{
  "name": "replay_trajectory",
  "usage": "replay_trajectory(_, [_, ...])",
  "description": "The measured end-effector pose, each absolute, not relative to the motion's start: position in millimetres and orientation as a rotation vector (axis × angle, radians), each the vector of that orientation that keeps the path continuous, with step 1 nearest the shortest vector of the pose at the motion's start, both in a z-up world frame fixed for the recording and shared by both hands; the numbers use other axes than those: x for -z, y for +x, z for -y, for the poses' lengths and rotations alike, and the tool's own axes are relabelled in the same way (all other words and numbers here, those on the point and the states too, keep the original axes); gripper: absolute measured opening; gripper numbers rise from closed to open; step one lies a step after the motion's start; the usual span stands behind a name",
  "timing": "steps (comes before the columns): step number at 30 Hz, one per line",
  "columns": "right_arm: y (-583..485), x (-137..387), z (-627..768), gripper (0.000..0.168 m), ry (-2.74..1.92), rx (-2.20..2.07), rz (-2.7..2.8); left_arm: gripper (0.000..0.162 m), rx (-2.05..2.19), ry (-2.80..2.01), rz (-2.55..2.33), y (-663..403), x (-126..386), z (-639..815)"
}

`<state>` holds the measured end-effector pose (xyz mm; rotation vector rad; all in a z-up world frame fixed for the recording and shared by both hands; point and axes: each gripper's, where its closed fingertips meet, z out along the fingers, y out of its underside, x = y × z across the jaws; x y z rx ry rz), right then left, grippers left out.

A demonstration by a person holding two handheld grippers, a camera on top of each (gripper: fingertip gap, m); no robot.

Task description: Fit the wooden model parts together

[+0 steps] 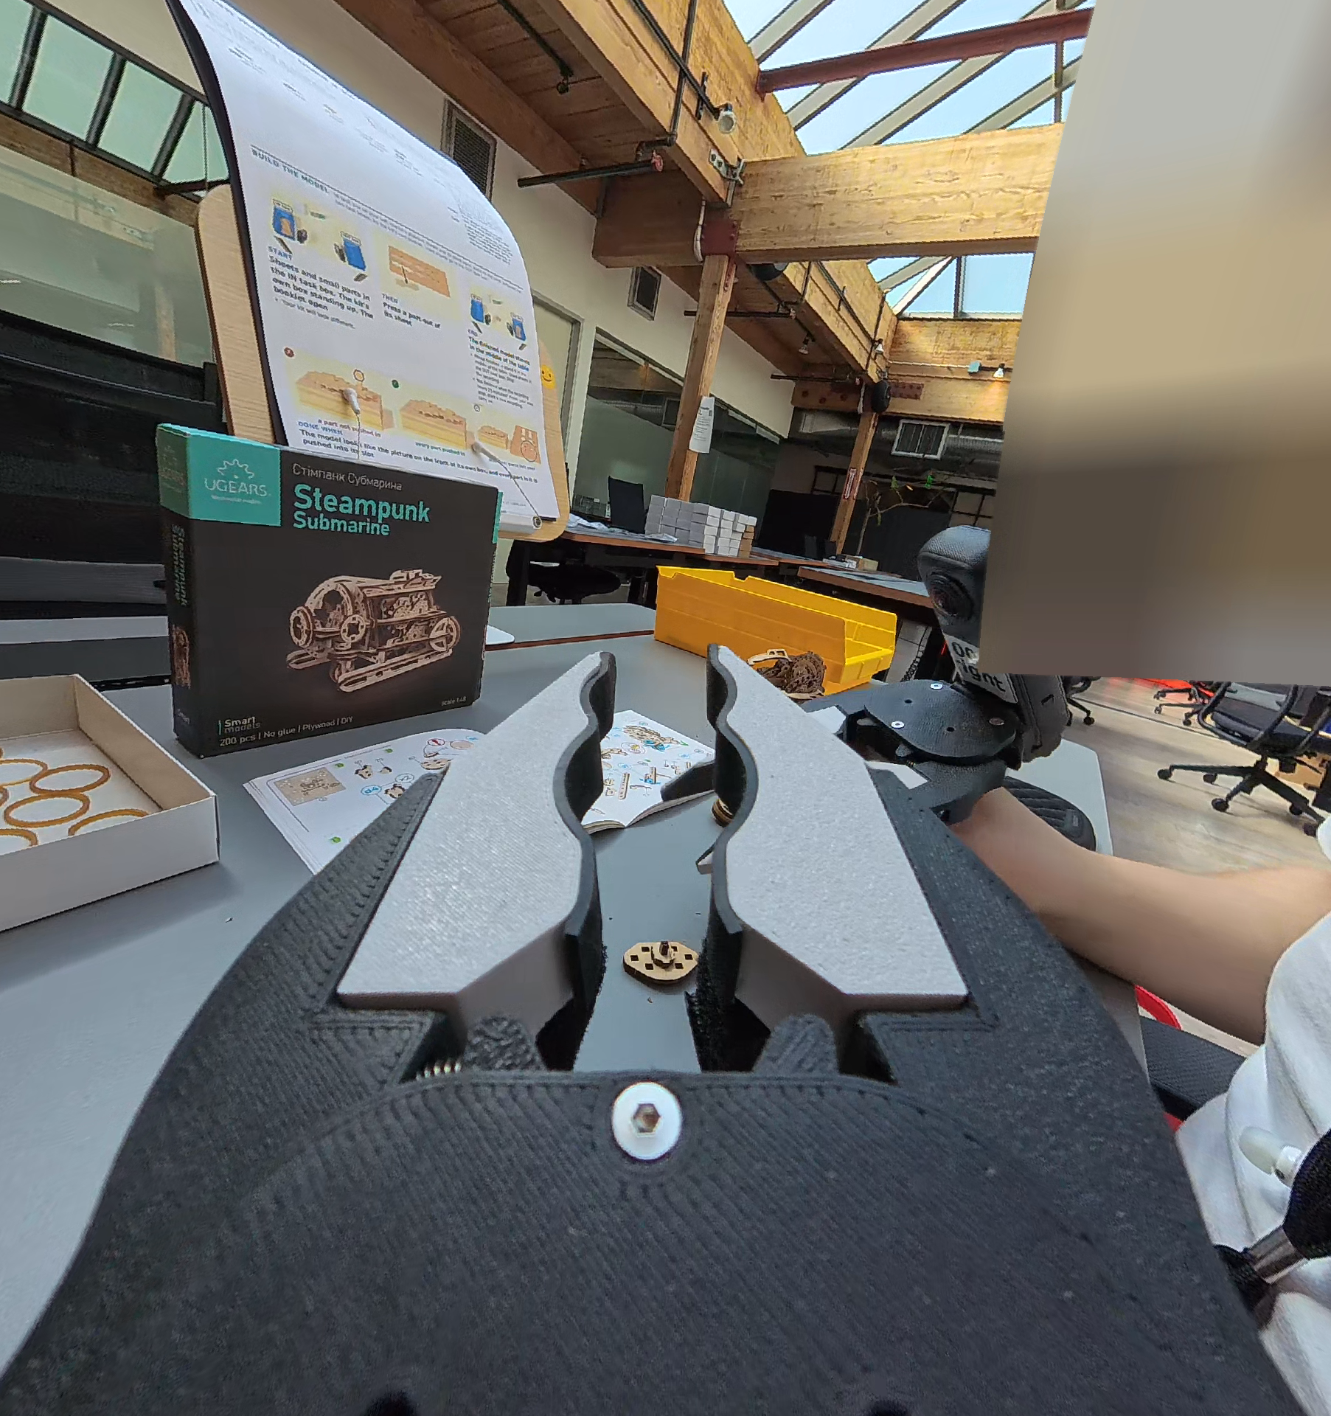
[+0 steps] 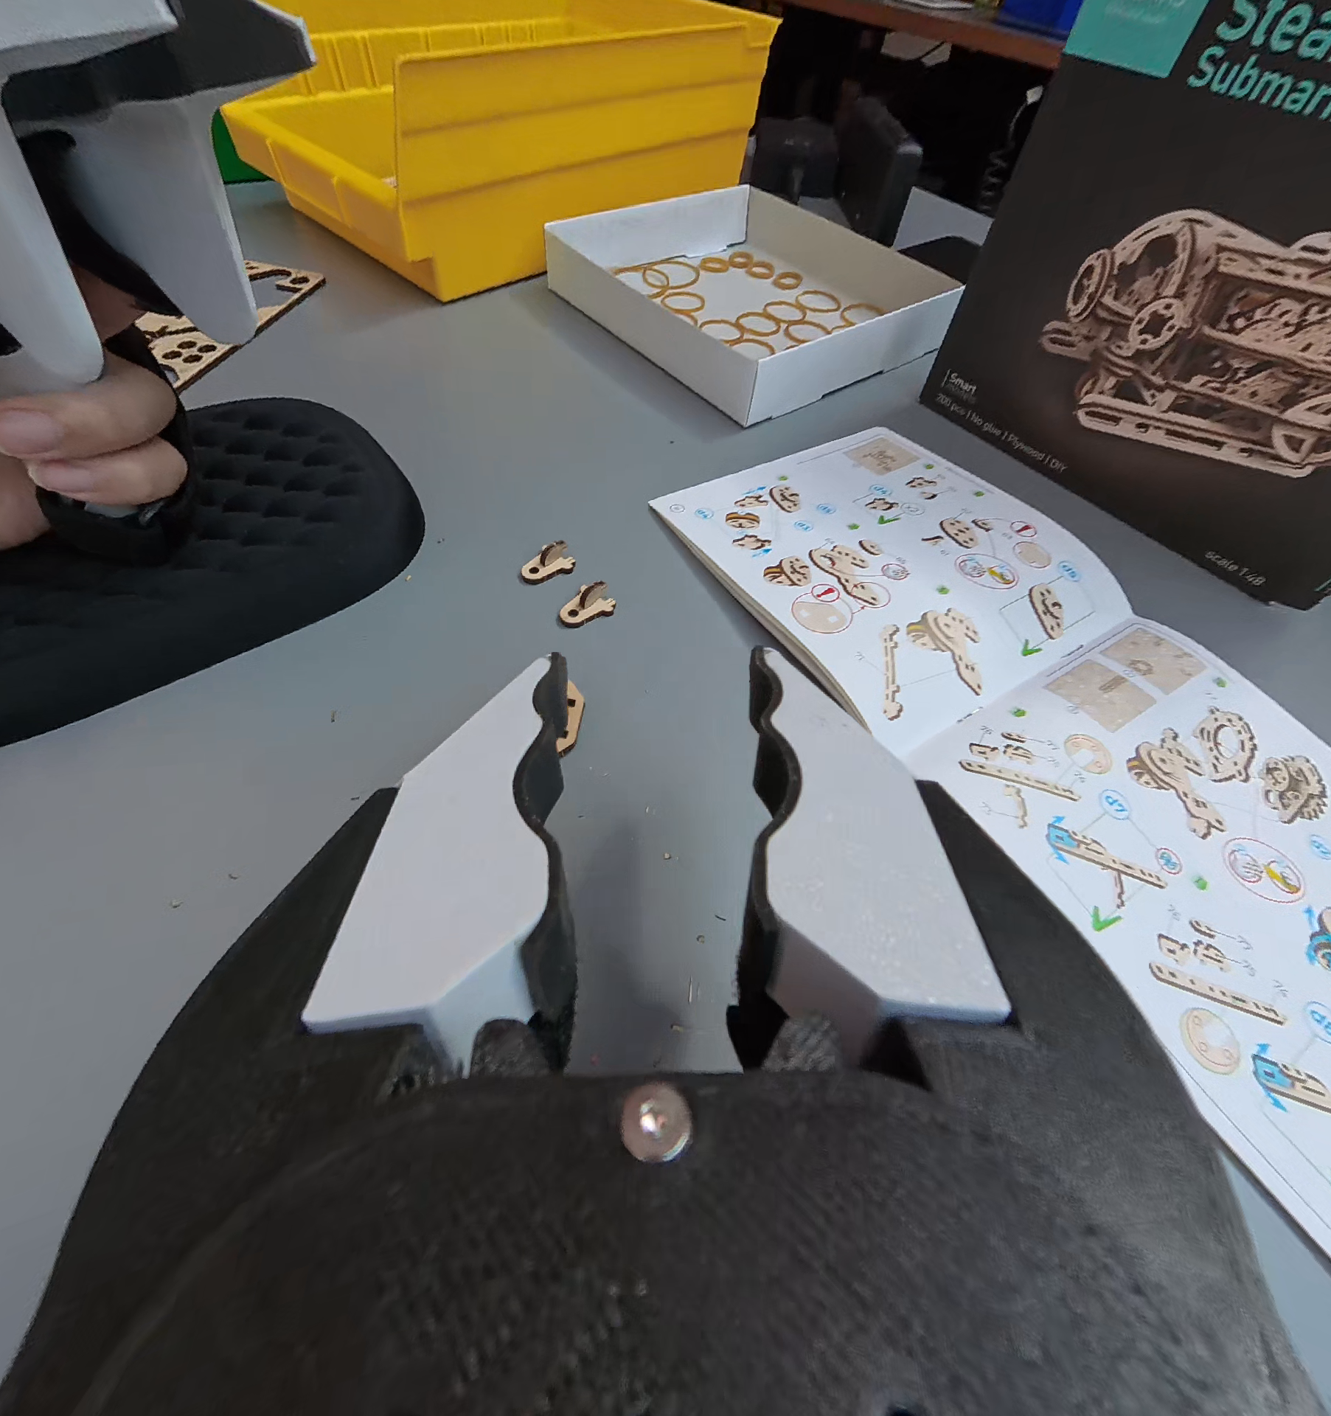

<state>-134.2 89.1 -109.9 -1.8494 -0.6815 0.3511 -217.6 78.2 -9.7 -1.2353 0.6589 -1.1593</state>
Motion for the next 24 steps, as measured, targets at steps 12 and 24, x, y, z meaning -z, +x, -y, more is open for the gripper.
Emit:
replay_trajectory(12, [-116, 64, -95, 0.086, -1.604, -0.276, 0.484, 0.022, 1.15, -1.226, -0.662, -219, 9, -77])
replay_trajectory(24, [-94, 25, -85, 0.077, -1.438, -0.32, 0.325, 0.024, 1.125, -1.21, -0.666, -220, 7, -76])
